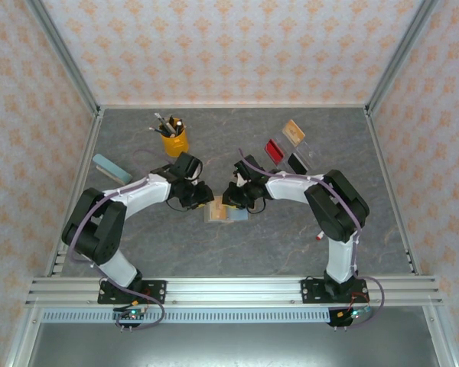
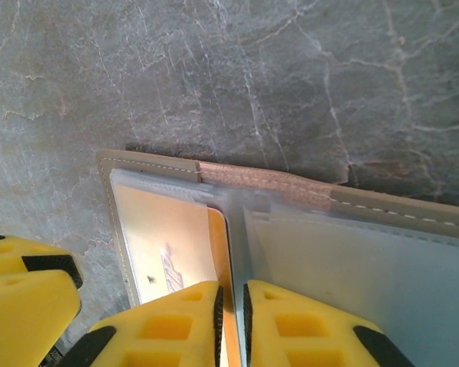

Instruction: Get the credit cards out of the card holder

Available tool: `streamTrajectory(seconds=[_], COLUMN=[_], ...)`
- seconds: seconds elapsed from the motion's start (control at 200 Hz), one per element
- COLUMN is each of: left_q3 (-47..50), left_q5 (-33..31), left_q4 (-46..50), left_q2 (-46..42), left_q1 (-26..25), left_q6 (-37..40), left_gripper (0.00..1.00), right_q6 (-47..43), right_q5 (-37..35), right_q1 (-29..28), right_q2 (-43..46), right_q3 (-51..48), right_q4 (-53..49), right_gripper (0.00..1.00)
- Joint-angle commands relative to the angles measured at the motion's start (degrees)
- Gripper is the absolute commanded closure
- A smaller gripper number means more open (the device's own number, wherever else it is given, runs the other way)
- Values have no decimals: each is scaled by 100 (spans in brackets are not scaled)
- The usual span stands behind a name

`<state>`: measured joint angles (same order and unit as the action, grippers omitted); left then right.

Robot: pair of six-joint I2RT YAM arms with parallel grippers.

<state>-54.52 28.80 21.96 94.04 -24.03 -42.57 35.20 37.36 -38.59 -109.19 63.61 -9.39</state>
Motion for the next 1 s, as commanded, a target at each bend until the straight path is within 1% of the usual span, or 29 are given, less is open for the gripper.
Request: streamTrajectory(seconds=[0.0,0.195,0.37,0.46,0.611,0.731,0.846,0.996], left_q3=[-146,-122,-87,-67,-11,29,24,-40], left_q5=[-8,-84,-82,-109,-111,-119,-171,-288], left_q4=[-18,28,28,46,47,63,107,221], left_q2=[144,381,509,552,615,650,660,616], left_q1=[-31,-31,-31,-31,-25,-31,-31,-31], left_q6=[19,47,64,81,91,124,143,208], left_gripper=[80,84,88,88,90,91,91,88], right_q6=[-139,-272,-405,-454,-505,-510,-520,-551], right_q5=[23,34,105,176,269,331,329,155], right_q1=[-8,-8,-8,-8,-8,-8,-8,0], right_q2=[-7,5,-101,-179,-272,-294,-241,-32], right_q3=[125,158,210,261,301,318,309,245], right_q4=[-7,-118,-245,-301,-312,-301,-301,-379], right_gripper=[84,84,82,80,81,84,91,100])
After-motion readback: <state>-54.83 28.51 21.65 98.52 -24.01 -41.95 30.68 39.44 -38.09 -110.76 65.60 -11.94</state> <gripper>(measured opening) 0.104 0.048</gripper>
